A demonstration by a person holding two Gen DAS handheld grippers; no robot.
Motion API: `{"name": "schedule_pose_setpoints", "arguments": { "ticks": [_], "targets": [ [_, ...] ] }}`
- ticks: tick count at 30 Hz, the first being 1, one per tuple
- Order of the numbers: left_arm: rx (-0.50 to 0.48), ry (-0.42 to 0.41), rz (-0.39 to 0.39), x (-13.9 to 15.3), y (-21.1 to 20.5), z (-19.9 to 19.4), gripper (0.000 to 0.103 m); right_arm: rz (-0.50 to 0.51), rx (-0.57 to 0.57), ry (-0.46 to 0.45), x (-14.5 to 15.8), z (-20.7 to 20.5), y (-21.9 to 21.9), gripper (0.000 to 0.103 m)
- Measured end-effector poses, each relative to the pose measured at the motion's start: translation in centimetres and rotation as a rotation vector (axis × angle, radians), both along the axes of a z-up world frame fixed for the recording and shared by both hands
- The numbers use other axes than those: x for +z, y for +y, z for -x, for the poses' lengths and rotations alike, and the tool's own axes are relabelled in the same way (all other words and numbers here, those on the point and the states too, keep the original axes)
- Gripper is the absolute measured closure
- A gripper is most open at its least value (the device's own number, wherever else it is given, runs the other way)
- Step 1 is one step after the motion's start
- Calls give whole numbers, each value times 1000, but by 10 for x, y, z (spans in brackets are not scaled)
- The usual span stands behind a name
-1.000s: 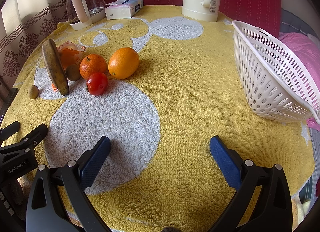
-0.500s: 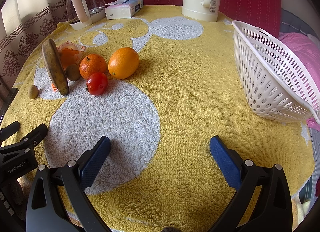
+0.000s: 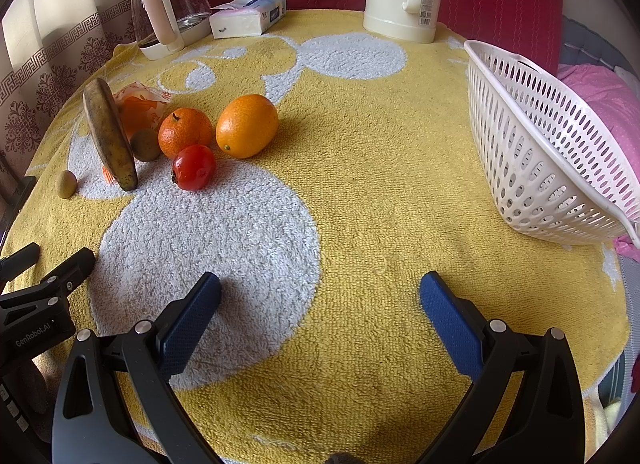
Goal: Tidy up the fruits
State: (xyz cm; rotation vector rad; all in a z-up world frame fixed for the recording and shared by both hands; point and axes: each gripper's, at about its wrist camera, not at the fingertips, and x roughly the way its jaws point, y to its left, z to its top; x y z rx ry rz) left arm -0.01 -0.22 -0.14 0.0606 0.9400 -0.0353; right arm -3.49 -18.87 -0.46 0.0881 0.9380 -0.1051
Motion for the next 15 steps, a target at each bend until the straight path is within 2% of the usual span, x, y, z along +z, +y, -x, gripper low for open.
{"name": "schedule_pose_setpoints", "arguments": {
  "ticks": [15],
  "targets": [
    [2, 0, -7, 1, 2, 0, 5, 8, -2, 3, 0, 0, 1, 2]
  ]
}}
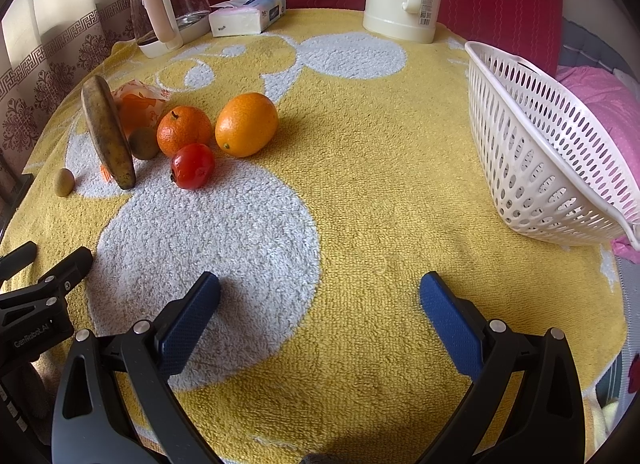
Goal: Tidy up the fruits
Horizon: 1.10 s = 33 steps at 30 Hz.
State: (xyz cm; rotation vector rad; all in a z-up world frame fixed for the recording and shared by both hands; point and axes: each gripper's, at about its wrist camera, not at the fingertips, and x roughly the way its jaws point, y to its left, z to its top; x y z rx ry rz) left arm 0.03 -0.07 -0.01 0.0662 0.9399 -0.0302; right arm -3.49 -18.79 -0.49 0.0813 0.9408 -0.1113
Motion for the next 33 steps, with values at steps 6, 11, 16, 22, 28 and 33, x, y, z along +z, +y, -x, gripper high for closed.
{"name": "schedule_pose_setpoints", "arguments": {
  "ticks": [6, 11, 16, 22, 28, 33],
  "targets": [
    [1, -2, -9, 0, -1, 1, 5, -1, 0, 1, 1, -1, 0, 2],
    [1, -2, -7, 0, -1, 1, 5, -2, 1, 0, -1, 0, 0, 2],
    [0, -4, 1, 0, 0, 2, 5, -2, 0, 0, 0, -1, 0, 2],
    [-8, -12, 34, 2, 4, 3, 5, -13, 2, -5, 1, 0, -1, 2],
    [-79, -99, 124, 19, 9, 17, 5, -98, 27, -59, 9, 8, -8, 2],
    [-142, -176, 103, 40, 6, 34, 5, -138, 100, -161, 25, 21, 1, 2]
  ]
}}
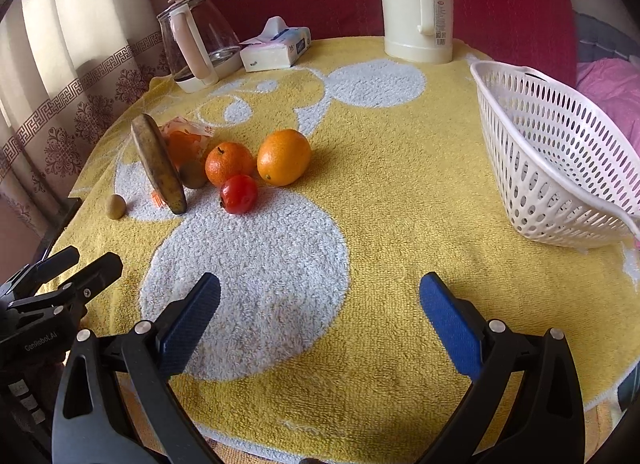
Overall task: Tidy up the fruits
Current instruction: 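Move the open left tool down around the orange at the towel edge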
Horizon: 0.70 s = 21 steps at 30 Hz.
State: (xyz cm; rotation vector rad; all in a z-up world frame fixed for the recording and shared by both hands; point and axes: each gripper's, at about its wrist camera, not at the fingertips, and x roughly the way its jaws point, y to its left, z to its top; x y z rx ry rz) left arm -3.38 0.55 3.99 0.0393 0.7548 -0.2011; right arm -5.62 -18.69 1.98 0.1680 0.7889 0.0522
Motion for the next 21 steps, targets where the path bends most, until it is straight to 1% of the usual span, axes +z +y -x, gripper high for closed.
{"name": "schedule_pose_setpoints", "arguments": {
  "ticks": [4, 7, 12, 14, 17, 18, 19, 21],
  "targets": [
    [22, -49, 28, 21, 17, 12, 5, -6, 43, -78, 13, 12, 9, 2],
    [51, -96, 37, 38, 34, 23, 5, -15, 59, -113, 19, 17, 13, 2],
    [100, -139, 13, 57, 64, 39, 5, -50, 80, -139, 27, 24, 15, 2],
    [115, -149, -2, 60, 75, 47, 5, -55, 94, -146, 30, 26, 18, 2],
    [133, -149, -25, 58, 94, 61, 5, -57, 126, -150, 32, 31, 25, 2],
    [136, -143, -28, 56, 100, 66, 7, -57, 138, -151, 33, 32, 28, 2],
    [136, -133, -26, 53, 106, 71, 11, -57, 151, -150, 33, 34, 31, 2],
    [132, -102, -15, 45, 115, 78, 14, -54, 174, -147, 32, 36, 37, 2]
  ]
}}
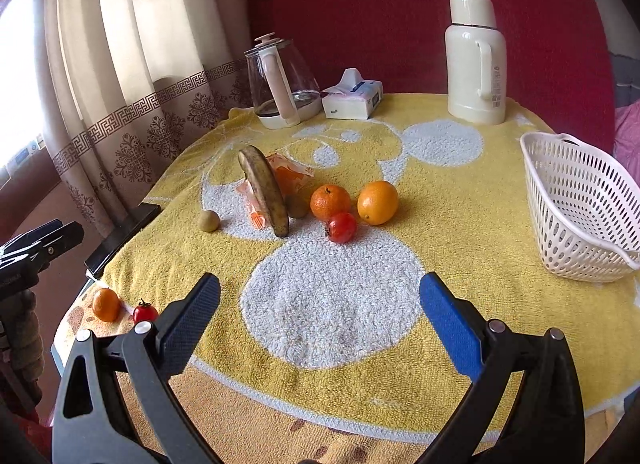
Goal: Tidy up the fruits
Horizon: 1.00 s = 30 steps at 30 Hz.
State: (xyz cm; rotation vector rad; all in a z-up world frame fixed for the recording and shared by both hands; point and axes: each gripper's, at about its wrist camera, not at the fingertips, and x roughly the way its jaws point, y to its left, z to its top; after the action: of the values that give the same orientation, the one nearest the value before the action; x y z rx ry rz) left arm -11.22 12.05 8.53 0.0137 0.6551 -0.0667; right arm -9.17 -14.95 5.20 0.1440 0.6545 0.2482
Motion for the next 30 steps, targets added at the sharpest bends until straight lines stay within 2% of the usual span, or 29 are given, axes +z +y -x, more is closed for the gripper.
{"name": "schedule_pose_setpoints", "arguments": {
  "ticks": [5, 9, 13, 18, 30],
  "targets": [
    [-11, 60, 10, -22, 11, 15, 24, 12, 35, 20, -6, 3, 12, 2],
    [-37, 104, 24, -39, 9, 15, 44, 16, 43, 34, -9, 3, 15, 2],
    [-46, 148, 44, -54, 6, 9, 57, 19, 51, 36, -10, 5, 17, 2],
    [-21, 136, 41, -60, 9, 5, 63, 27, 67, 42, -11, 6, 23, 2],
    [-13, 165, 81, -74, 15, -1, 65, 86, 138, 40, -10, 8, 49, 2]
  ]
}}
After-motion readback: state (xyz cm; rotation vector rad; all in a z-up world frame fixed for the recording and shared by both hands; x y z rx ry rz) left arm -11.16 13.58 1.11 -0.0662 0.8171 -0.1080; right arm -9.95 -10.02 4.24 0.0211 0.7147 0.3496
